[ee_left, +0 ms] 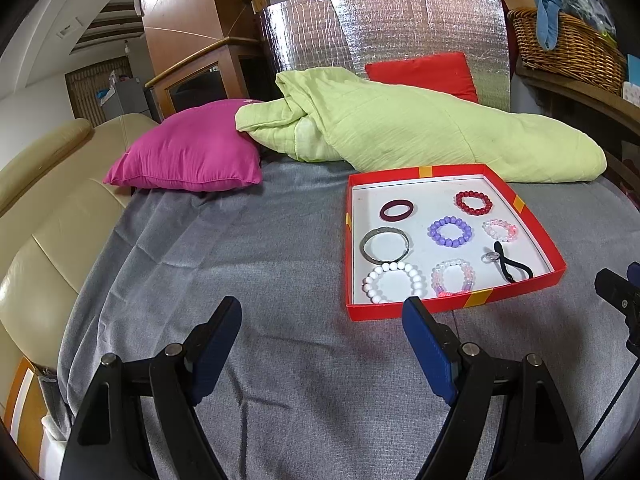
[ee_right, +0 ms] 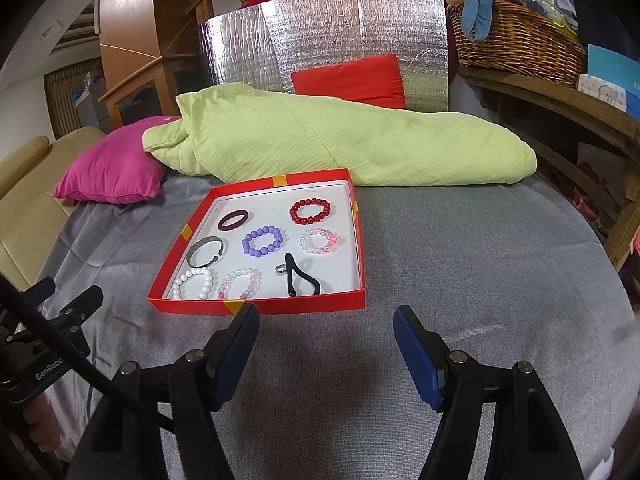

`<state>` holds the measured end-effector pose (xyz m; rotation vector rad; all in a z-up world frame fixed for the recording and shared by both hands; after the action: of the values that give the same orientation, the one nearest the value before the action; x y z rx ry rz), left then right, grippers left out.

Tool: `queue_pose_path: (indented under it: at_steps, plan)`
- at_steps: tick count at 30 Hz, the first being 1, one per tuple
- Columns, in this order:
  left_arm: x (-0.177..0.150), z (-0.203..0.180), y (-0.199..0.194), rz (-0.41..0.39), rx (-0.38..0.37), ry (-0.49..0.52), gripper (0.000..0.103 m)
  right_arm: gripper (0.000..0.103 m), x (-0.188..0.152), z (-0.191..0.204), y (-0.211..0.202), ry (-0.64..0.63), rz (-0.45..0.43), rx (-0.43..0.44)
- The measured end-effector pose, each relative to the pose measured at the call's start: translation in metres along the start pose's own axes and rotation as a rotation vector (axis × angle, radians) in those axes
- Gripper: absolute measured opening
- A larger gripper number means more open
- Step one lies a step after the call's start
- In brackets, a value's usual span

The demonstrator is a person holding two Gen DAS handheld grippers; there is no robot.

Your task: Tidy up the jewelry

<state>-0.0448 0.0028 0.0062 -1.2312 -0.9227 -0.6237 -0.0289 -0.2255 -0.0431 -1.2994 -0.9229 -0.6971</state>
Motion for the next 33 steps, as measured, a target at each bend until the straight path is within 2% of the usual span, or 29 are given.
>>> queue_pose_path:
  at_steps: [33]
  plan:
    - [-0.0006,0.0002,-0.0018,0.004,-0.008,0.011,0.083,0.073,-0.0002,0.0008,-0.0003,0.0,0.0,-0.001]
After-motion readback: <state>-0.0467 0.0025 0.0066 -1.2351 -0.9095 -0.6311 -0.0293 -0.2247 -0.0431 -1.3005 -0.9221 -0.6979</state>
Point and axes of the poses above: each gripper's, at about its wrist camera, not at the fingertips, and y roughly the way its jaws point, z to its left, x to its top, the point moved 2 cm from there along y, roughly the way its jaws point, and after that the axes turned 11 degrees about -y, right-handed, at the moved point
